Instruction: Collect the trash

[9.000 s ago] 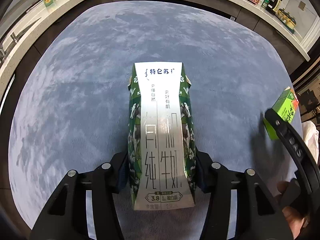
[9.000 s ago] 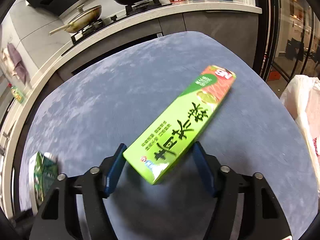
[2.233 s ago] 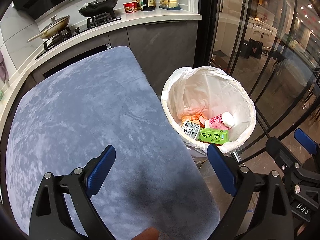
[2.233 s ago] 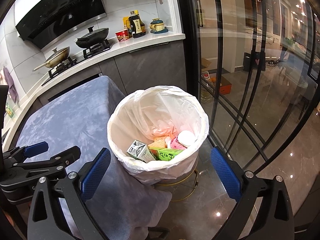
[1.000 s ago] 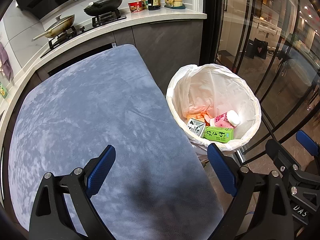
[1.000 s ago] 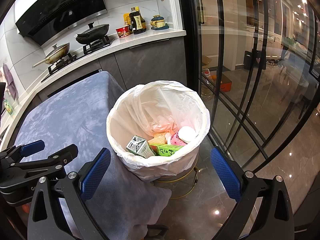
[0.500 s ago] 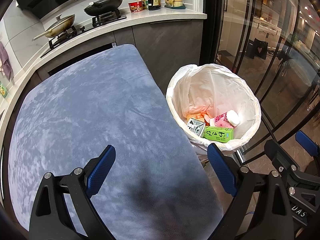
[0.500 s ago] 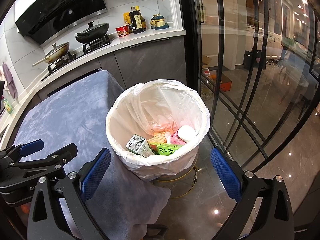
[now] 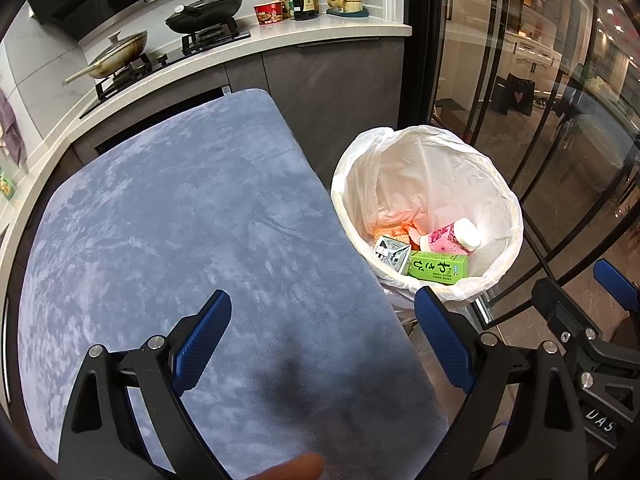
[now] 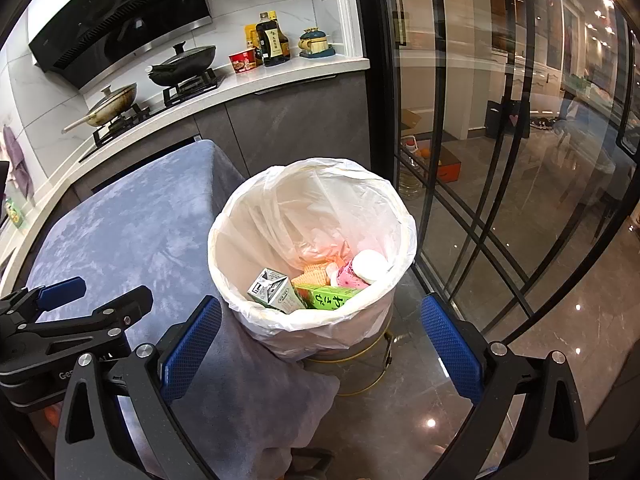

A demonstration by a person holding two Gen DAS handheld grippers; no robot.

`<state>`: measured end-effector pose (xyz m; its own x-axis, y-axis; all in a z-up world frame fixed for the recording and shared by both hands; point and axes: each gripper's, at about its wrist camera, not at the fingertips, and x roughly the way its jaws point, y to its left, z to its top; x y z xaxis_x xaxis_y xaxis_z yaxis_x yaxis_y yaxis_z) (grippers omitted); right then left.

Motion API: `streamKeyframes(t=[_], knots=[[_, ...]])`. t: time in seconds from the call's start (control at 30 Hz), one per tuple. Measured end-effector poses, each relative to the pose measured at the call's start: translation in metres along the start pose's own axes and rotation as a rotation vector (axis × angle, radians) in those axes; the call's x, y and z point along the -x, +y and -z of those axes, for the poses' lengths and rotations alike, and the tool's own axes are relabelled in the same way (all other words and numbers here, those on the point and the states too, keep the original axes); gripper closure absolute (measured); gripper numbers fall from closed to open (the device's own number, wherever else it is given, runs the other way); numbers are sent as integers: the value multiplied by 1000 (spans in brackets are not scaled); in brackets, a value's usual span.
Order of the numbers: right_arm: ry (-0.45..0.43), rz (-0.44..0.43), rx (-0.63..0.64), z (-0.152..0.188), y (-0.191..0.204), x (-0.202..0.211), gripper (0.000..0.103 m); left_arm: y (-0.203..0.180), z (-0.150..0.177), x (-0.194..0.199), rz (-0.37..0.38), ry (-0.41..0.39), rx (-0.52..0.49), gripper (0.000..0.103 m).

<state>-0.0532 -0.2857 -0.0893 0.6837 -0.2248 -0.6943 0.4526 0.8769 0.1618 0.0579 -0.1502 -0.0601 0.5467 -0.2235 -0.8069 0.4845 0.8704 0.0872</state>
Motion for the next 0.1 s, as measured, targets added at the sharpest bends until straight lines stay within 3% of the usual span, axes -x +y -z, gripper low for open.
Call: streamKeyframes(t=[0.1], knots=[[-1, 11, 1, 1, -2, 0, 6, 1, 0, 0, 8, -2, 3, 15]])
